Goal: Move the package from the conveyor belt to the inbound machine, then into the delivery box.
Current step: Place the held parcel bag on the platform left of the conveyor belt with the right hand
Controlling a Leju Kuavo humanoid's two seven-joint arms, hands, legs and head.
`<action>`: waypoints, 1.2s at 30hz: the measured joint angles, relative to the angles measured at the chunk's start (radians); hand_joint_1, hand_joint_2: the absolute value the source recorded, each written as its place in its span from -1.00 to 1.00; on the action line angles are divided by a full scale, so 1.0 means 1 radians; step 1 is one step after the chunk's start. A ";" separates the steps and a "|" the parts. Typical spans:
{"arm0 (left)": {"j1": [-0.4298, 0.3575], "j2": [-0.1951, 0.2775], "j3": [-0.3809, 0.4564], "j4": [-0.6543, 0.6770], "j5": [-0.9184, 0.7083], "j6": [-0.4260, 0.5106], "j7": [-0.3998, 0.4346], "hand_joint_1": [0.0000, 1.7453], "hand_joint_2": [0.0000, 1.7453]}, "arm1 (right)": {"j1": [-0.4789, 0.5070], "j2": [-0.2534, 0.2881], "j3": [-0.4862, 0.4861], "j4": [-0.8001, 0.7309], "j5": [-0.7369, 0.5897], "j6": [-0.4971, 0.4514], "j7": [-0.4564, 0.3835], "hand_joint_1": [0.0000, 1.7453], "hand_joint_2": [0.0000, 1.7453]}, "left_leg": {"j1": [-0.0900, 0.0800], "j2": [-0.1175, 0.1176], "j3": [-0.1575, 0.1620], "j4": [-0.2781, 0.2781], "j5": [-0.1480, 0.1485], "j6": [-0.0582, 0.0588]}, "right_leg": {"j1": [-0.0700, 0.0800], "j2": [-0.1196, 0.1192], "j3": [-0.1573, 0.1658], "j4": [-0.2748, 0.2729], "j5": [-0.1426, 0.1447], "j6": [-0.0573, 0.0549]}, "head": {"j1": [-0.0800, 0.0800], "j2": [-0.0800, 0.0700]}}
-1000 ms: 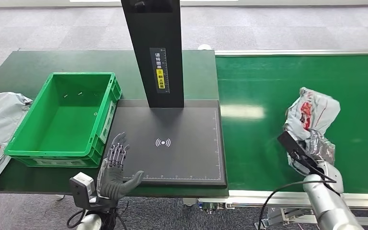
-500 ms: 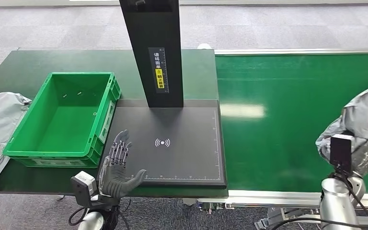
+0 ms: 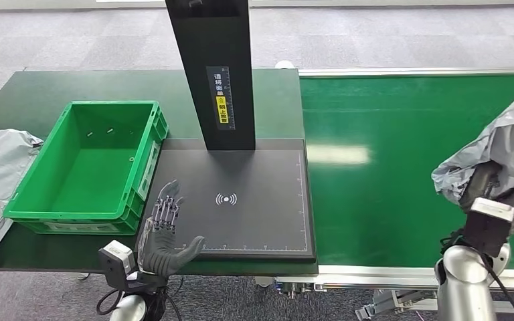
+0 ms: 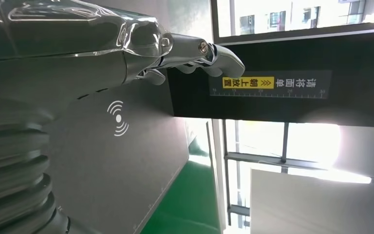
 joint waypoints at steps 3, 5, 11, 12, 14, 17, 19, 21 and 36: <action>-0.002 0.000 -0.001 0.000 0.001 0.001 0.000 -1.00 1.00 | 0.014 -0.002 0.123 -0.080 0.146 -0.046 -0.001 1.00 1.00 | 0.000 0.003 0.001 0.000 0.000 0.000 | 0.000 0.003 0.000 0.000 0.000 0.000 | 0.000 0.000; -0.004 0.000 -0.004 0.001 0.001 0.001 0.000 -1.00 1.00 | 0.019 -0.003 0.190 -0.111 0.190 -0.057 -0.001 1.00 1.00 | 0.001 0.003 0.001 0.000 0.000 -0.001 | 0.000 0.003 -0.001 0.000 0.000 0.000 | 0.000 0.000; -0.019 0.000 -0.012 0.013 0.000 -0.027 0.000 -1.00 1.00 | -0.003 -0.021 0.338 -0.108 0.438 -0.019 0.059 1.00 1.00 | 0.000 0.004 0.001 0.000 0.000 -0.001 | 0.000 0.004 0.000 0.000 0.000 0.000 | 0.000 0.000; -0.026 0.000 -0.013 0.017 -0.001 -0.035 0.000 -1.00 1.00 | -0.016 -0.027 0.381 -0.083 0.533 -0.011 0.076 1.00 1.00 | 0.000 0.005 0.001 0.000 0.000 -0.001 | 0.000 0.005 0.000 0.000 0.000 0.000 | 0.000 0.000; -0.038 -0.001 -0.013 0.024 -0.003 -0.044 0.000 -1.00 1.00 | -0.034 -0.035 0.465 -0.028 0.660 -0.009 0.093 1.00 1.00 | 0.000 0.004 0.001 0.000 0.000 0.000 | 0.000 0.004 0.000 0.000 0.000 0.000 | 0.000 0.000; -0.043 -0.001 -0.013 0.030 -0.007 -0.049 0.000 -1.00 1.00 | -0.058 -0.038 0.549 0.033 0.693 0.019 0.118 1.00 1.00 | 0.001 0.000 0.000 0.000 0.001 0.000 | 0.000 0.000 0.000 0.000 0.000 0.000 | 0.000 0.000; -0.045 -0.001 -0.013 0.031 -0.011 -0.051 0.000 -1.00 1.00 | -0.095 -0.041 0.599 0.081 0.724 0.100 0.165 1.00 1.00 | 0.001 0.002 0.000 0.000 0.001 0.000 | 0.001 0.002 0.000 0.000 0.001 -0.001 | 0.000 0.000; -0.048 -0.001 -0.012 0.031 -0.012 -0.052 0.000 -1.00 1.00 | -0.131 -0.042 0.652 0.136 0.752 0.169 0.207 1.00 1.00 | 0.001 0.003 0.000 0.000 0.000 -0.001 | 0.001 0.003 -0.001 0.000 0.001 -0.001 | 0.000 0.000; -0.046 -0.001 -0.008 0.031 -0.015 -0.064 0.006 -1.00 1.00 | -0.244 -0.043 0.814 0.351 0.825 0.367 0.304 1.00 1.00 | 0.001 0.002 0.000 0.000 0.000 -0.001 | 0.001 0.001 -0.001 0.000 0.000 -0.001 | 0.000 0.000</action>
